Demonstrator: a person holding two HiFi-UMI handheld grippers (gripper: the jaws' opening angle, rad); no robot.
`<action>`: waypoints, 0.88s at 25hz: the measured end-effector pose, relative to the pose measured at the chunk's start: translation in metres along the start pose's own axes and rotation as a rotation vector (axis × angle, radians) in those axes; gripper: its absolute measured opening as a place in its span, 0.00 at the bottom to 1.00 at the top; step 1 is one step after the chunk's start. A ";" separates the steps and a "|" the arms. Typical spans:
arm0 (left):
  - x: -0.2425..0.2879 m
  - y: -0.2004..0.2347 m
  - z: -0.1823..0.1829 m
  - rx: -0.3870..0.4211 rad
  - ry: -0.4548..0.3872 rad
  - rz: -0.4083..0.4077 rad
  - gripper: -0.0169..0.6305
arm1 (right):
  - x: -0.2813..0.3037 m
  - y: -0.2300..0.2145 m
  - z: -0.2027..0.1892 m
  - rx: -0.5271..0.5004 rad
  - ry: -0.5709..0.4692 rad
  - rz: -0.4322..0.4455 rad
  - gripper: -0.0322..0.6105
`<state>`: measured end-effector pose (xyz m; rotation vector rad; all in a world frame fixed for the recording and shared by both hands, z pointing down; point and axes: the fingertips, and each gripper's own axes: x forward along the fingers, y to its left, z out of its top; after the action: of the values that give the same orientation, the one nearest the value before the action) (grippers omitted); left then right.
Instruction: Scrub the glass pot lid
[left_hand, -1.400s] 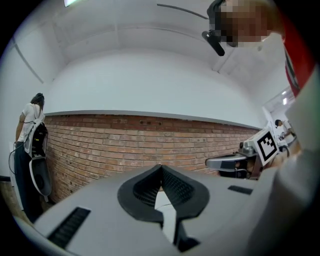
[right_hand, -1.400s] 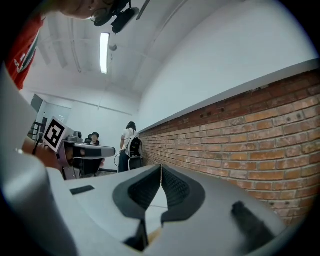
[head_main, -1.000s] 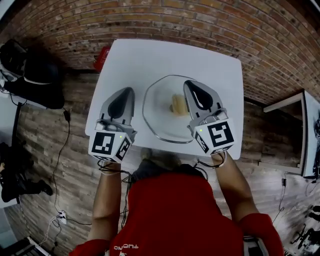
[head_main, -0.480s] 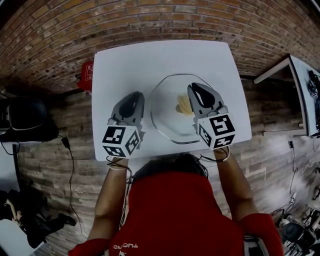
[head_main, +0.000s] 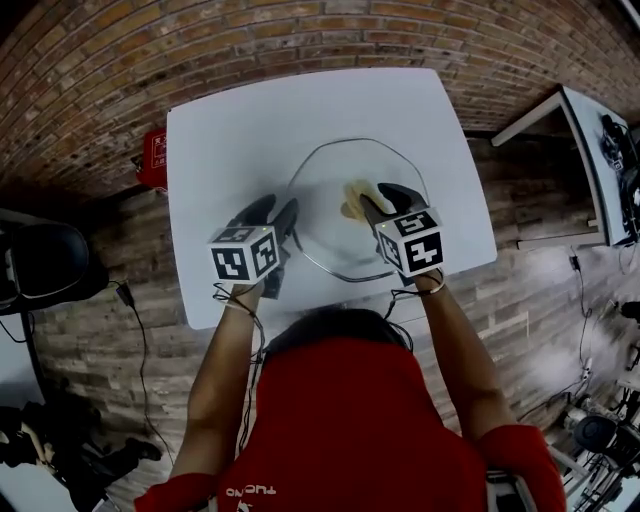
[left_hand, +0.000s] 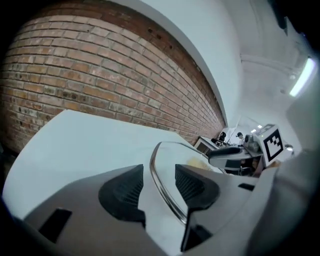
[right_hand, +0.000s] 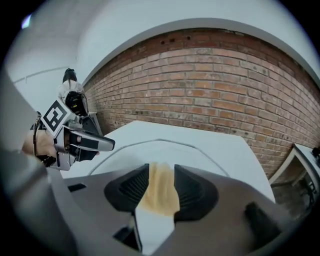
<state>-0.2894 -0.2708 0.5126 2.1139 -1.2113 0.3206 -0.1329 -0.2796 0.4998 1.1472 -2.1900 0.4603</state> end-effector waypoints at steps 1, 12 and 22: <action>0.002 0.001 -0.005 -0.015 0.015 0.000 0.32 | 0.003 0.000 -0.005 -0.001 0.022 0.002 0.29; 0.016 -0.002 -0.034 -0.130 0.118 -0.025 0.31 | 0.024 0.002 -0.033 -0.031 0.149 0.017 0.27; 0.018 -0.004 -0.033 -0.163 0.106 -0.003 0.21 | 0.025 0.005 -0.036 -0.068 0.183 0.022 0.13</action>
<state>-0.2725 -0.2591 0.5447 1.9352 -1.1336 0.3175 -0.1350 -0.2717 0.5436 1.0056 -2.0460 0.4771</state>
